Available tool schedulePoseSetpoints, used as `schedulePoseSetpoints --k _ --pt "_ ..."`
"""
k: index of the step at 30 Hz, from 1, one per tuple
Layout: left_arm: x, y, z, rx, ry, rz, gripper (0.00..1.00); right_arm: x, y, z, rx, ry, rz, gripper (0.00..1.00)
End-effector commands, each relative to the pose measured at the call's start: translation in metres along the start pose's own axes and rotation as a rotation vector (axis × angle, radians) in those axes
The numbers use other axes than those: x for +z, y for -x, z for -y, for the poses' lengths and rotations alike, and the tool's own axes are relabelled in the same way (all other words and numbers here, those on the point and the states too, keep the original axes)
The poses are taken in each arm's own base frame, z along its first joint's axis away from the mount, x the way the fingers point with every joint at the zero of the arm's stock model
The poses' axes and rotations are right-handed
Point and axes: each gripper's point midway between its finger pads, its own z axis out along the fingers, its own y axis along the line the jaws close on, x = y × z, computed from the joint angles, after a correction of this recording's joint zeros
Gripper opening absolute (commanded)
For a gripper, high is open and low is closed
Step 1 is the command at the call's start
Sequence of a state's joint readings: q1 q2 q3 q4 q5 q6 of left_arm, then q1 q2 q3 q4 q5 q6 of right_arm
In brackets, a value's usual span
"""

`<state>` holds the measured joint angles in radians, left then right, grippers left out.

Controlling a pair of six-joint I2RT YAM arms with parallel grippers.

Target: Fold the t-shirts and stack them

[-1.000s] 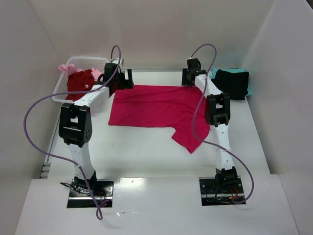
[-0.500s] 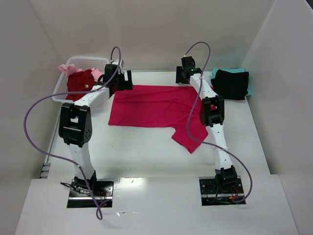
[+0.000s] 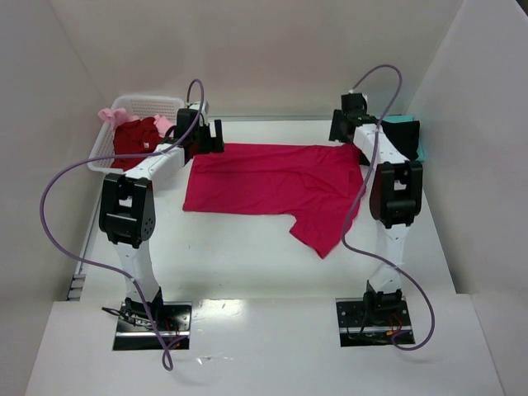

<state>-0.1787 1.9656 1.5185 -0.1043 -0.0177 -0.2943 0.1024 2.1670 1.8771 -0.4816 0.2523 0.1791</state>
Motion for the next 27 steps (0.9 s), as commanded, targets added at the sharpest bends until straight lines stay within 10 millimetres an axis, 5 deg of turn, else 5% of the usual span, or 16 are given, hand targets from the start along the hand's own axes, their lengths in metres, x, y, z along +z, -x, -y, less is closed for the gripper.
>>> schedulePoseSetpoints --k 1,8,16,27 --pt "-0.008 0.023 0.009 -0.015 -0.031 0.057 0.99 0.010 -0.034 0.016 0.023 -0.032 -0.034 0.72" --pt "-0.008 0.023 0.009 -0.015 -0.031 0.057 0.99 0.032 -0.077 0.021 0.041 -0.019 -0.139 0.62" --pt "-0.008 0.023 0.009 -0.015 -0.031 0.057 0.99 0.022 -0.094 0.026 0.049 -0.030 -0.181 0.19" --pt "-0.005 0.019 0.009 -0.015 -0.038 0.046 0.99 -0.004 -0.103 0.039 0.061 -0.068 -0.193 0.13"
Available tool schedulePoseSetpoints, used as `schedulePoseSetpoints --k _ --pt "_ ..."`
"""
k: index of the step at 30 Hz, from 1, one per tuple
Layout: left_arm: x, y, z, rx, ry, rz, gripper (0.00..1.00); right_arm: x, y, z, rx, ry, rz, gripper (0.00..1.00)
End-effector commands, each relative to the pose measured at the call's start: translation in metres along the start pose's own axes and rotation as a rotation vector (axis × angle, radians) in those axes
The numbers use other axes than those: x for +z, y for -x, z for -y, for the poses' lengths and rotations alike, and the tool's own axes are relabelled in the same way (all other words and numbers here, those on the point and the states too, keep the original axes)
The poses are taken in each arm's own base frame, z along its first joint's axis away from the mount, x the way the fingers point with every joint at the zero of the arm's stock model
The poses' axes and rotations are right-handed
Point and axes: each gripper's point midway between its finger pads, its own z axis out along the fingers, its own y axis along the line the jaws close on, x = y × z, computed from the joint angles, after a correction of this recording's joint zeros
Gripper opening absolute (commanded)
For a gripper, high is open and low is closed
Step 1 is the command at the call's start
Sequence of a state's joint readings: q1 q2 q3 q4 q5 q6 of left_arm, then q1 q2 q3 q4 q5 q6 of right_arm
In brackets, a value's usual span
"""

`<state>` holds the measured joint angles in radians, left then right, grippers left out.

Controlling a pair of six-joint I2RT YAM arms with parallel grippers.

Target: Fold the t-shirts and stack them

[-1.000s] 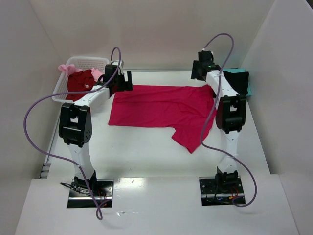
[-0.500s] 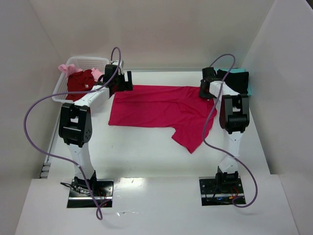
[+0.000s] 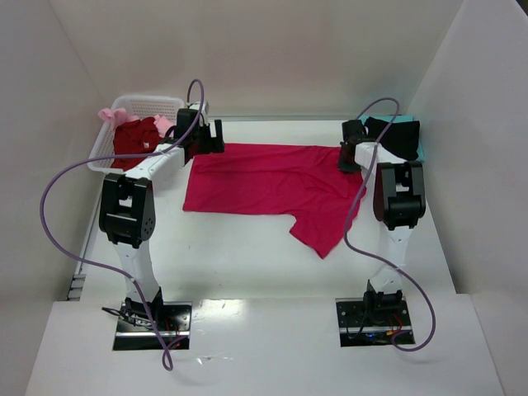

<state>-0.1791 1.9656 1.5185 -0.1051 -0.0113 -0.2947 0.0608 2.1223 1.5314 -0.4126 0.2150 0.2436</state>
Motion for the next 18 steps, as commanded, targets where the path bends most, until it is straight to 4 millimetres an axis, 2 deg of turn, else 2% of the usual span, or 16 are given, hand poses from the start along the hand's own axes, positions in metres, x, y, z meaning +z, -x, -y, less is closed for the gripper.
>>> schedulePoseSetpoints --k 1,3,9,11,12,13,14,15,16,18 --pt "-0.005 0.019 0.010 -0.014 -0.040 0.046 0.99 -0.025 0.007 0.007 0.021 -0.020 0.031 0.13" --pt "-0.002 0.015 0.009 -0.014 -0.038 0.035 0.99 -0.033 0.010 0.011 0.024 -0.030 0.047 0.13" --pt "0.003 0.015 0.012 -0.014 -0.055 0.027 0.99 -0.036 0.009 0.028 0.053 -0.060 0.031 0.16" --pt "0.002 0.015 0.014 -0.014 -0.063 0.025 0.99 -0.040 0.016 0.027 0.057 -0.055 0.048 0.32" --pt "0.002 0.015 0.014 -0.014 -0.063 0.025 0.99 -0.045 0.019 0.027 0.060 -0.052 0.060 0.37" --pt "0.002 0.015 0.014 -0.014 -0.063 0.025 0.99 -0.049 0.032 0.022 0.067 -0.033 0.087 0.48" --pt "0.005 0.011 0.013 -0.014 -0.061 0.016 0.99 -0.057 0.043 0.020 0.073 -0.016 0.112 0.52" --pt "0.006 0.011 0.012 -0.002 -0.061 0.016 0.99 -0.060 0.053 0.016 0.071 0.001 0.141 0.54" --pt "0.006 0.011 0.012 -0.002 -0.061 0.016 0.99 -0.073 0.074 0.010 0.082 0.036 0.195 0.56" --pt "0.006 0.011 0.012 0.008 -0.061 0.016 0.99 -0.082 0.096 0.002 0.074 0.079 0.253 0.60"
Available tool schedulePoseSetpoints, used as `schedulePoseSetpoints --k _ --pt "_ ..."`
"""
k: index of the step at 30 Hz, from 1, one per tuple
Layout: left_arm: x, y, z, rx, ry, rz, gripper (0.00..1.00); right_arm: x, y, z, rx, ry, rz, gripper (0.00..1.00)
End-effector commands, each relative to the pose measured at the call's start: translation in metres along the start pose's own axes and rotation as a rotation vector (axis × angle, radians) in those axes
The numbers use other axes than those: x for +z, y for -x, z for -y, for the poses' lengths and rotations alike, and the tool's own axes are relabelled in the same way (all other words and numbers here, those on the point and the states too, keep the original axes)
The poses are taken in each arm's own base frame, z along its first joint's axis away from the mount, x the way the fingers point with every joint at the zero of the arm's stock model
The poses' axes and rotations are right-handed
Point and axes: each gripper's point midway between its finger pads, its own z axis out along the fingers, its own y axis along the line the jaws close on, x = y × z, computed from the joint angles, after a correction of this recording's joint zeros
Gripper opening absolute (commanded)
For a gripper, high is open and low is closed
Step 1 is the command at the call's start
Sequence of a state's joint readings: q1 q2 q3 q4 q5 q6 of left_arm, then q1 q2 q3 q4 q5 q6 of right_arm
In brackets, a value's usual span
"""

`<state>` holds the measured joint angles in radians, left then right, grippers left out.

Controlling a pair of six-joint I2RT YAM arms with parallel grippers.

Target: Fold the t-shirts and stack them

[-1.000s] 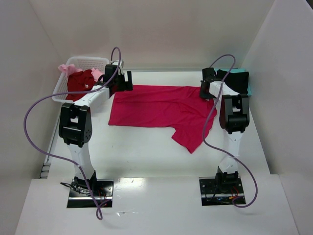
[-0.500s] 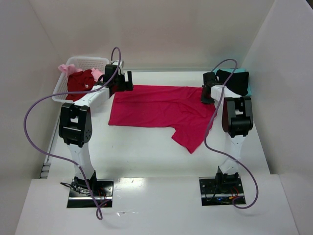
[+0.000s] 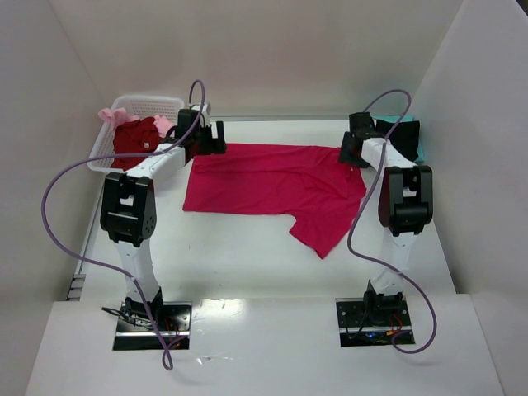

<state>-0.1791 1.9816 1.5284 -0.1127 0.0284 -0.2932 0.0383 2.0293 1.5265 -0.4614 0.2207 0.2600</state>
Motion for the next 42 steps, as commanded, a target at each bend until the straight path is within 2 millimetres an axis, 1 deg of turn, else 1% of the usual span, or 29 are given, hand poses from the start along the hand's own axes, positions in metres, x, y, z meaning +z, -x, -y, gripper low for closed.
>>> schedulePoseSetpoints --k 1,3,4,5,7,8,9,10,12,16,17,18,20,22,23,24,25,26,27,28,29,33,34,35,36,38,39,40,42 --pt "0.003 0.011 0.006 0.017 -0.033 0.024 0.99 -0.056 0.099 -0.023 0.035 0.130 0.269 0.60" --pt "0.000 0.015 0.007 0.019 -0.040 0.055 0.99 -0.053 0.107 -0.037 0.023 0.192 0.287 0.60" --pt "0.001 0.006 0.007 0.019 -0.049 0.040 0.99 -0.054 0.117 -0.041 0.025 0.207 0.308 0.60" --pt "-0.002 0.010 0.009 0.004 -0.051 0.048 0.99 -0.040 0.113 -0.046 0.020 0.216 0.289 0.60" --pt "-0.002 0.010 0.010 0.004 -0.060 0.046 0.99 -0.027 0.113 -0.051 0.016 0.225 0.276 0.57" --pt "-0.001 0.009 0.013 -0.002 -0.054 0.047 0.99 -0.007 0.102 -0.052 0.011 0.216 0.241 0.56" --pt "-0.001 0.005 0.012 -0.002 -0.052 0.038 0.99 0.000 0.098 -0.055 0.017 0.222 0.226 0.51" --pt "0.000 -0.001 0.011 -0.003 -0.050 0.026 0.99 0.008 0.092 -0.055 0.013 0.215 0.201 0.49" --pt "-0.003 0.004 0.010 -0.003 -0.039 0.039 0.99 0.025 0.079 -0.054 0.019 0.196 0.161 0.47" --pt "-0.003 0.004 0.008 -0.003 -0.030 0.042 0.99 0.045 0.055 -0.040 0.011 0.120 0.103 0.46" --pt "0.001 -0.001 0.007 -0.004 -0.026 0.028 0.99 0.047 0.051 -0.037 0.011 0.104 0.098 0.46" --pt "0.001 0.003 0.008 -0.003 -0.029 0.038 0.99 0.048 0.050 -0.032 0.015 0.095 0.087 0.46" --pt "0.010 -0.009 0.005 -0.018 -0.018 -0.008 0.99 0.050 0.044 -0.028 0.014 0.081 0.077 0.44" --pt "0.013 -0.003 0.007 -0.033 -0.020 -0.002 0.99 0.051 0.043 -0.021 0.023 0.073 0.076 0.43" --pt "0.017 -0.011 0.005 -0.035 -0.015 -0.023 0.99 0.051 0.042 -0.023 0.022 0.084 0.073 0.38" --pt "0.016 -0.006 0.006 -0.034 -0.017 -0.013 0.99 0.052 0.043 -0.018 0.029 0.079 0.073 0.37" --pt "0.016 -0.005 0.004 -0.034 -0.005 -0.010 0.99 0.054 0.044 -0.020 0.029 0.089 0.070 0.37" --pt "0.019 -0.007 0.004 -0.034 -0.003 -0.018 0.99 0.059 0.042 -0.016 0.034 0.080 0.059 0.36" --pt "0.019 -0.006 0.001 -0.022 0.012 -0.015 0.99 0.060 0.047 -0.017 0.026 0.082 0.068 0.36" --pt "0.021 -0.012 -0.005 -0.023 0.037 -0.031 0.99 0.064 0.045 -0.020 0.025 0.095 0.062 0.36" --pt "0.020 -0.011 -0.006 -0.013 0.047 -0.032 0.99 0.071 0.037 -0.021 0.021 0.097 0.036 0.36" --pt "0.018 -0.016 -0.022 -0.011 0.135 -0.046 0.99 0.082 0.030 -0.028 0.017 0.125 0.002 0.36" --pt "0.017 -0.015 -0.024 -0.011 0.147 -0.050 0.99 0.080 0.031 -0.033 0.010 0.131 0.003 0.36" --pt "0.018 -0.022 -0.031 -0.009 0.180 -0.070 0.99 0.084 0.029 -0.033 0.009 0.129 -0.003 0.36" --pt "0.020 -0.023 -0.033 -0.008 0.196 -0.076 0.99 0.086 0.027 -0.039 -0.001 0.133 -0.011 0.36" --pt "0.020 -0.023 -0.039 -0.005 0.227 -0.083 0.99 0.089 0.028 -0.040 -0.011 0.133 -0.013 0.36" --pt "0.022 -0.024 -0.041 -0.004 0.238 -0.090 0.99 0.087 0.031 -0.049 -0.019 0.151 -0.011 0.36" --pt "0.022 -0.024 -0.040 -0.013 0.239 -0.089 0.99 0.093 0.028 -0.052 -0.020 0.160 -0.019 0.36" --pt "0.022 -0.024 -0.040 -0.013 0.239 -0.089 0.99 0.091 0.034 -0.060 -0.027 0.169 -0.008 0.36"
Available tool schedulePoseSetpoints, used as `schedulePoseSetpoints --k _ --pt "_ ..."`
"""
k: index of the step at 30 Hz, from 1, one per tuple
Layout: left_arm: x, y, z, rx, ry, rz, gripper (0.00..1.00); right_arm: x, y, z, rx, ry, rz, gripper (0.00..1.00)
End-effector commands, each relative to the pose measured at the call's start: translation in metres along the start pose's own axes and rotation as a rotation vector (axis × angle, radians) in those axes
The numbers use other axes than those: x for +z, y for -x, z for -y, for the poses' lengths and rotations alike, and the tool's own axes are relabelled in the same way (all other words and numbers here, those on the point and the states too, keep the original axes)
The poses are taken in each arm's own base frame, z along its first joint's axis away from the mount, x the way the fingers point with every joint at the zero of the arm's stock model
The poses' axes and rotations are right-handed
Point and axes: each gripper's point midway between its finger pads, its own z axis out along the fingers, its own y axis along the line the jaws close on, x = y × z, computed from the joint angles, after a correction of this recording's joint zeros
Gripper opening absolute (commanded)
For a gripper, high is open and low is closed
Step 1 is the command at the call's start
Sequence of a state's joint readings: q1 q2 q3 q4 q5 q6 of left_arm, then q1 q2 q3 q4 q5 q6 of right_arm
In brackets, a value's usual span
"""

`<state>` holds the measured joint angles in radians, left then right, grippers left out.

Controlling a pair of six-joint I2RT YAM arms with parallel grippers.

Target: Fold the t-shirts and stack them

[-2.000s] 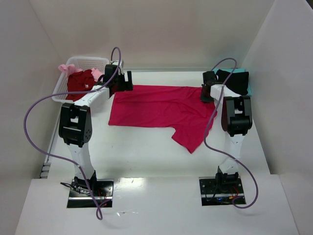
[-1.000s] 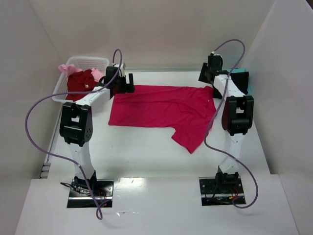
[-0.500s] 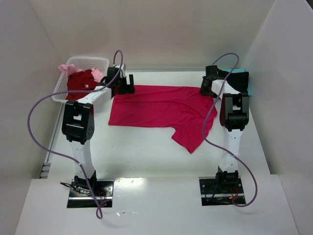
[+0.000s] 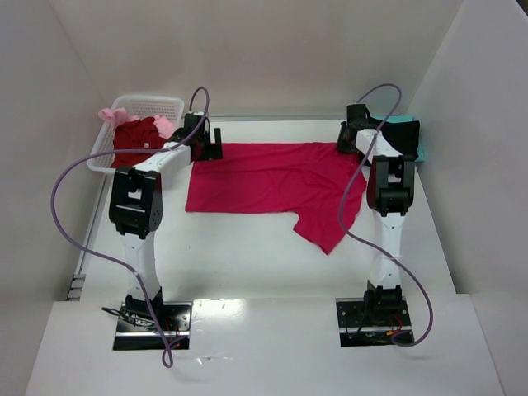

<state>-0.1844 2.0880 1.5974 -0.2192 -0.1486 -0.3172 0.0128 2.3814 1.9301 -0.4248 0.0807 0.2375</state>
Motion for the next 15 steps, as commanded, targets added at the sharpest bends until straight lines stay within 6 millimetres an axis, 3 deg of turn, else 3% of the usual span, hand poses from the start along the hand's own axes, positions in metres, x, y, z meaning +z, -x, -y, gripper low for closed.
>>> schedulePoseSetpoints --k 1,3,4,10,15 --pt "-0.001 0.008 -0.004 0.000 0.038 0.012 0.99 0.016 -0.021 -0.023 -0.042 0.044 -0.064 0.36" --pt "-0.001 0.008 -0.004 0.000 0.038 0.012 0.99 0.016 -0.014 -0.031 -0.062 0.046 -0.048 0.38" --pt "0.002 0.009 -0.004 0.000 0.038 0.012 0.99 0.019 -0.020 -0.034 -0.079 0.047 -0.063 0.38" --pt "0.007 0.020 0.002 -0.025 0.023 0.031 0.99 0.016 -0.008 -0.035 -0.078 0.035 -0.040 0.40" --pt "0.005 0.026 0.003 -0.017 0.021 0.041 0.99 0.009 0.018 -0.041 -0.073 0.041 0.015 0.43"
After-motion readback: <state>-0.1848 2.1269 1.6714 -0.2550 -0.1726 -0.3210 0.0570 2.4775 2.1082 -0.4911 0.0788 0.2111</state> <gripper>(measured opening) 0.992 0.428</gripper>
